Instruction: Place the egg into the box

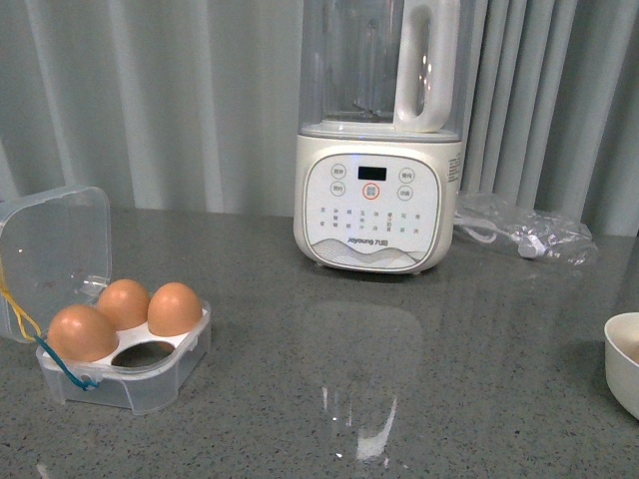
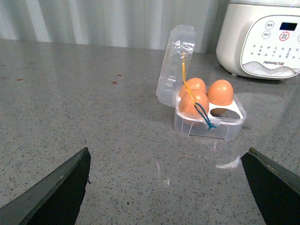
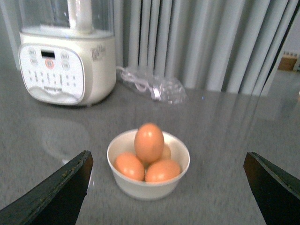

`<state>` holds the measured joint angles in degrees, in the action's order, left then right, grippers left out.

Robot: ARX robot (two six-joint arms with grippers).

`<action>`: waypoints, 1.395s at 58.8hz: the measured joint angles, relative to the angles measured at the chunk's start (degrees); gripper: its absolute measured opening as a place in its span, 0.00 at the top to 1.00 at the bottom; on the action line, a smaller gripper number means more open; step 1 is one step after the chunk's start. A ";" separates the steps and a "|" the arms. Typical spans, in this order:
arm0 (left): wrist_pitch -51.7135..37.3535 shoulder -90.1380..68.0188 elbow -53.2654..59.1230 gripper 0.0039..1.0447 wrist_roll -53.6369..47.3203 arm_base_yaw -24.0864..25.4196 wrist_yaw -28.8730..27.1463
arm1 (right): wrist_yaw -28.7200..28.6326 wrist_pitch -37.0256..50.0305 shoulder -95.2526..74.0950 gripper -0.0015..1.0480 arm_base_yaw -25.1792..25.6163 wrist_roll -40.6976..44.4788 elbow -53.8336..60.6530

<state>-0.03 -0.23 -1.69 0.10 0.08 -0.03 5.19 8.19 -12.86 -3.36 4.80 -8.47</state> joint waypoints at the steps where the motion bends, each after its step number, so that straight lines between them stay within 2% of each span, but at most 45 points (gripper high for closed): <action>1: 0.00 0.00 0.02 0.06 0.00 0.00 0.00 | -0.83 1.97 -1.95 0.07 0.68 -0.02 -0.79; 8: 0.00 0.00 0.02 0.06 0.00 0.00 0.00 | -5.66 12.26 -16.46 0.07 4.87 -0.74 -6.21; 13: 0.00 0.00 0.02 0.06 0.00 0.00 0.00 | -7.48 15.80 -26.58 0.07 7.08 -1.92 -11.26; 23: 0.00 0.00 0.02 0.06 0.00 0.00 0.00 | -11.17 12.79 -42.21 0.07 9.64 -6.32 -21.53; 38: 0.00 0.00 0.02 0.06 0.00 0.00 0.00 | -12.70 5.49 -56.65 0.07 9.51 -7.06 -32.81; 59: 0.00 0.00 0.02 0.06 0.00 0.00 0.00 | -13.38 4.74 -63.19 0.07 7.67 -2.62 -32.92; 82: 0.00 0.00 0.02 0.06 0.00 0.00 0.00 | -15.39 6.49 -65.05 0.07 7.82 -1.97 -29.18</action>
<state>-0.03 -0.23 -1.67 0.10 0.08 -0.03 -10.20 14.68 -77.91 4.47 2.83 -37.65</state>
